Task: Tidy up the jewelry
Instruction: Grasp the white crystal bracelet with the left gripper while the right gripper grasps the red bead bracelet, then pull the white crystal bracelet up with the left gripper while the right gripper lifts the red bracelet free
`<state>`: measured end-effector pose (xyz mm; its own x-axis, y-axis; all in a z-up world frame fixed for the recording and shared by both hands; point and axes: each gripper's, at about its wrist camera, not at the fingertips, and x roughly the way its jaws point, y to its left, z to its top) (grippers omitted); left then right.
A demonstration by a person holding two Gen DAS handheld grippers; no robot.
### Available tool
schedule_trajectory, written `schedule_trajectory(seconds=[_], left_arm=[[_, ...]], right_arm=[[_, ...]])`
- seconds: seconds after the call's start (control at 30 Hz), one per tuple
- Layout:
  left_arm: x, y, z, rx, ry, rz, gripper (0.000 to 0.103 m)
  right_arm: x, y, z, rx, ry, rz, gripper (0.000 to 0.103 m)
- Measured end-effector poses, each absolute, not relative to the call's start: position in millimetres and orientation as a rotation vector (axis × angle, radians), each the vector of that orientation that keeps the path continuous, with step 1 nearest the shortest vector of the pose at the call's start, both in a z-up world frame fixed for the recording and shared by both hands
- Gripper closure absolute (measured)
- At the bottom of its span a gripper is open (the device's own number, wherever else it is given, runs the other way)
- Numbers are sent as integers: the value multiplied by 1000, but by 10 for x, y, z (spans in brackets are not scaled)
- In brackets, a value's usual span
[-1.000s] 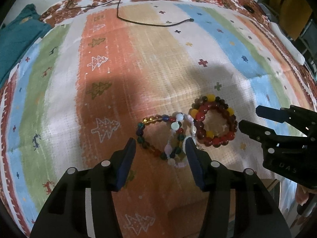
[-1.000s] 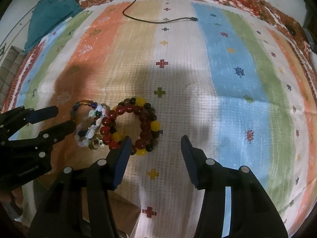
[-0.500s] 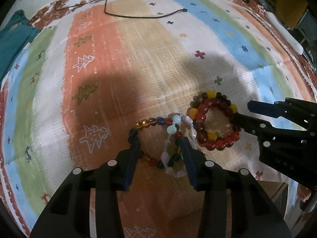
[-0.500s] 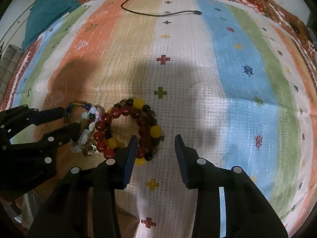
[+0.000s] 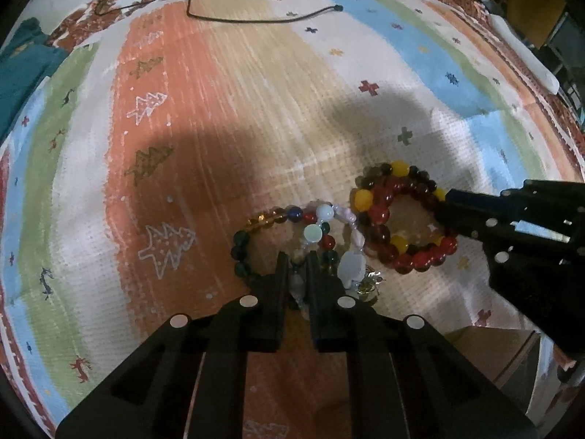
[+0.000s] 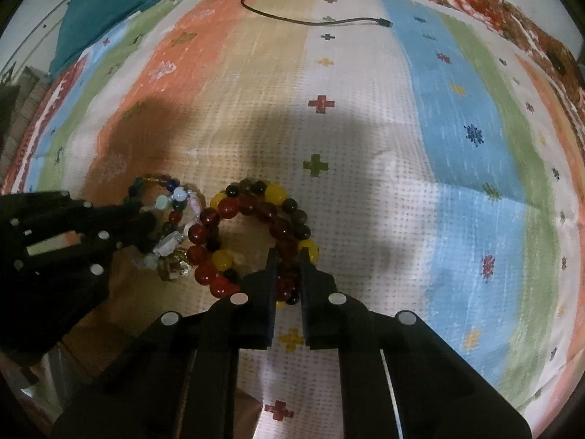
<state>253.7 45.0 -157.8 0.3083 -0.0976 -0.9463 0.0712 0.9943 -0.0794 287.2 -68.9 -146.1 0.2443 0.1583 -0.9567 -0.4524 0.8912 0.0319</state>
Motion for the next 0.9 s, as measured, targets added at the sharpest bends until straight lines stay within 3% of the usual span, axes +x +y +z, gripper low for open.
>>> schedule_trajectory(seconds=[0.13, 0.2, 0.63, 0.67, 0.7, 0.73, 0.77, 0.9], left_arm=[[2528, 443, -1533, -24, 1243, -111, 93], [2527, 444, -1528, -24, 1246, -109, 93], [2517, 440, -1362, -42, 1209, -102, 93], [2517, 440, -1370, -40, 1211, -100, 93], [2516, 443, -1378, -38, 1215, -99, 93], [2516, 444, -1389, -35, 1219, -97, 93], [2516, 445, -1403, -32, 1224, -95, 93], [2509, 446, -1438, -22, 1232, -89, 93]], right_arm=[[2890, -700, -1424, -267, 1254, 422, 92], [2888, -734, -1387, -258, 1246, 418, 103], [2901, -781, -1302, -233, 1247, 397, 102], [2907, -790, -1298, -227, 1248, 393, 100], [2907, -796, -1292, -223, 1247, 389, 91], [2901, -796, -1282, -218, 1242, 394, 57], [2892, -784, -1275, -220, 1237, 404, 50], [2885, -746, -1286, -237, 1237, 401, 51]])
